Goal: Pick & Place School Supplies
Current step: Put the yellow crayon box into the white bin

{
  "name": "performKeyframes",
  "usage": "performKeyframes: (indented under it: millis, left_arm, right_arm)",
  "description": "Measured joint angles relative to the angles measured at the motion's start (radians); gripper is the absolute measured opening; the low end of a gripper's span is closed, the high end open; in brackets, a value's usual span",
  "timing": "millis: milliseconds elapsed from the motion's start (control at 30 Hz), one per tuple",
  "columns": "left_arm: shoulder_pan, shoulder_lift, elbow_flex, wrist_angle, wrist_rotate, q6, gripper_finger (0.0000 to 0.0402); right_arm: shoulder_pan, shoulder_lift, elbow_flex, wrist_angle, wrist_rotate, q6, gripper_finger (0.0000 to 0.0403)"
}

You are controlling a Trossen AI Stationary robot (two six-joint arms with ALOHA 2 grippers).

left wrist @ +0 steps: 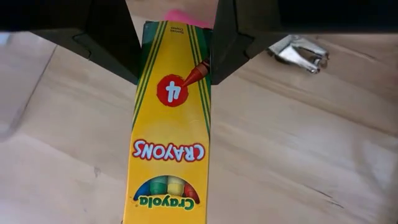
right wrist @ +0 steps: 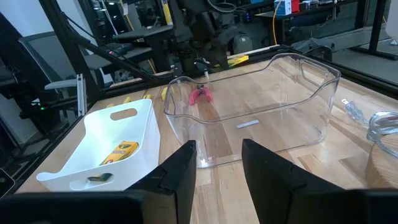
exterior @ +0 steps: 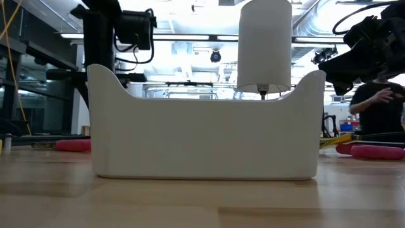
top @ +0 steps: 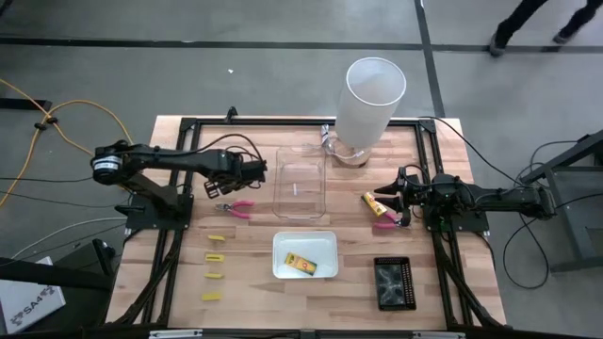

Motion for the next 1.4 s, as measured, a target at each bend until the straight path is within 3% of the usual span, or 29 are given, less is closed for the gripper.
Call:
performKeyframes:
  millis: [1400]
  left_arm:
    - [-0.284, -0.019, 0.033, 0.012, -0.064, 0.089, 0.0167]
  right_arm:
    - [0.000, 0.000, 0.000, 0.000, 0.000, 0.000, 0.0121]
